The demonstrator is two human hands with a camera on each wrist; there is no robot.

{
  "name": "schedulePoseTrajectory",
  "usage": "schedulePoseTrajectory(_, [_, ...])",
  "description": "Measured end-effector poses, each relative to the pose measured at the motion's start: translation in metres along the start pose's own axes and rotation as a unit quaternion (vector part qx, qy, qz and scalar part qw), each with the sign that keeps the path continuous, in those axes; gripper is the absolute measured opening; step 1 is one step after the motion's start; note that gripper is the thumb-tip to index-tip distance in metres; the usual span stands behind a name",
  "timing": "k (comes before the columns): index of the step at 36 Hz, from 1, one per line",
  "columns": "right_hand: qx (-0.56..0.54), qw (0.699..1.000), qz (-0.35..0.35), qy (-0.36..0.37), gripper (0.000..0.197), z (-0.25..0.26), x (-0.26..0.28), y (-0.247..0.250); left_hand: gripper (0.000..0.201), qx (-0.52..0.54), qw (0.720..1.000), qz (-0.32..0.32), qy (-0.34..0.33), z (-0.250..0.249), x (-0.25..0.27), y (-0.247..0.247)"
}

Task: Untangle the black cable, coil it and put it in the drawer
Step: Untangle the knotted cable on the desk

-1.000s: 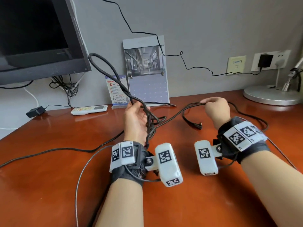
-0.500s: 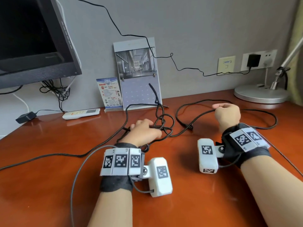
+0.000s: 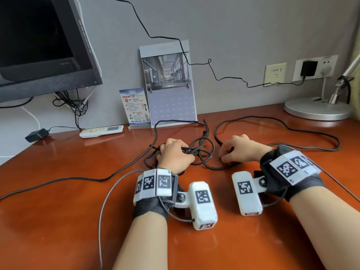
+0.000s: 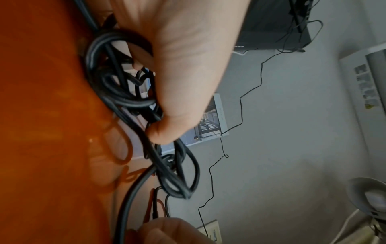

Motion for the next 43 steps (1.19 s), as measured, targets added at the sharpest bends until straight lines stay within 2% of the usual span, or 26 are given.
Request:
schedulePoseTrajectory(1, [0.019, 1.0, 0.004, -0.011, 0.008, 0.0, 0.002, 0.001, 0.031, 0.013, 1.0, -0.009, 0.003, 0.001, -0.001, 0.002])
schedulePoseTrajectory(4, [0.06, 0.997, 0.044, -0.026, 0.018, 0.002, 0.005, -0.001, 0.021, 0.075, 0.996, -0.033, 0.022, 0.008, -0.004, 0.009])
schedulePoseTrajectory(8, [0.084, 0.99, 0.11, 0.015, 0.019, 0.015, 0.009, -0.012, 0.031, 0.131, 0.988, -0.062, 0.046, 0.019, -0.008, 0.014])
schedulePoseTrajectory(10, [0.078, 0.993, 0.087, 0.033, 0.01, 0.021, 0.005, -0.01, 0.026, 0.15, 0.985, -0.07, 0.051, 0.022, -0.009, 0.016])
schedulePoseTrajectory(12, [0.055, 0.997, 0.021, 0.056, 0.005, 0.029, 0.001, 0.0, 0.022, 0.16, 0.984, -0.069, 0.048, 0.022, -0.009, 0.016])
schedulePoseTrajectory(14, [-0.033, 0.996, -0.032, 0.082, 0.003, 0.036, 0.001, 0.009, 0.023, 0.159, 0.985, -0.059, 0.041, 0.02, -0.008, 0.014])
schedulePoseTrajectory(17, [-0.129, 0.987, -0.031, 0.091, 0.008, 0.047, 0.004, 0.004, 0.03, 0.143, 0.988, -0.045, 0.036, 0.016, -0.007, 0.01])
schedulePoseTrajectory(22, [-0.19, 0.979, -0.028, 0.068, 0.016, 0.056, -0.001, -0.01, 0.037, 0.142, 0.988, -0.038, 0.039, 0.012, -0.003, 0.008])
schedulePoseTrajectory(25, [-0.296, 0.952, -0.04, 0.067, 0.01, 0.064, 0.0, -0.011, 0.055, 0.15, 0.988, -0.014, 0.04, 0.007, 0.0, 0.004])
schedulePoseTrajectory(27, [-0.362, 0.928, -0.066, 0.063, 0.017, 0.064, 0.0, -0.008, 0.061, 0.149, 0.988, 0.009, 0.035, 0.003, 0.003, -0.001])
schedulePoseTrajectory(29, [-0.411, 0.906, -0.089, 0.049, 0.016, 0.06, -0.001, -0.006, 0.055, 0.147, 0.988, 0.021, 0.029, 0.0, 0.003, -0.004])
schedulePoseTrajectory(31, [-0.455, 0.883, -0.11, 0.02, 0.015, 0.051, -0.002, -0.006, 0.041, 0.139, 0.99, 0.016, 0.026, -0.001, 0.003, -0.004])
schedulePoseTrajectory(35, [-0.539, 0.83, -0.141, -0.004, 0.038, 0.04, -0.001, -0.005, 0.024, 0.13, 0.991, 0.012, 0.023, 0.003, 0.002, -0.003])
schedulePoseTrajectory(38, [-0.606, 0.778, -0.167, -0.021, 0.04, 0.034, 0.001, -0.004, 0.02, 0.134, 0.99, 0.023, 0.024, 0.004, 0.003, -0.005])
schedulePoseTrajectory(39, [-0.6, 0.777, -0.186, -0.023, 0.037, 0.03, 0.0, -0.002, 0.023, 0.137, 0.99, 0.028, 0.022, 0.002, 0.005, -0.005])
schedulePoseTrajectory(41, [-0.492, 0.831, -0.26, -0.016, 0.026, 0.02, 0.003, 0.016, 0.032, 0.139, 0.989, 0.039, 0.019, 0.0, 0.006, -0.006])
schedulePoseTrajectory(42, [-0.415, 0.855, -0.31, -0.011, 0.025, 0.015, 0.006, 0.029, 0.031, 0.136, 0.99, 0.044, 0.015, -0.002, 0.007, -0.007])
schedulePoseTrajectory(43, [-0.36, 0.862, -0.357, -0.006, 0.025, 0.012, 0.011, 0.041, 0.025, 0.128, 0.99, 0.05, 0.007, -0.004, 0.008, -0.008])
Point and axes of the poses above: each hand's wrist, its own x-axis away from the middle knuckle, its own y-axis out of the back of the hand, z = x × y, the point moved 10 cm from there along -x, towards the middle knuckle, and after that the axes turned 11 degrees about y, right-handed, at the moved point
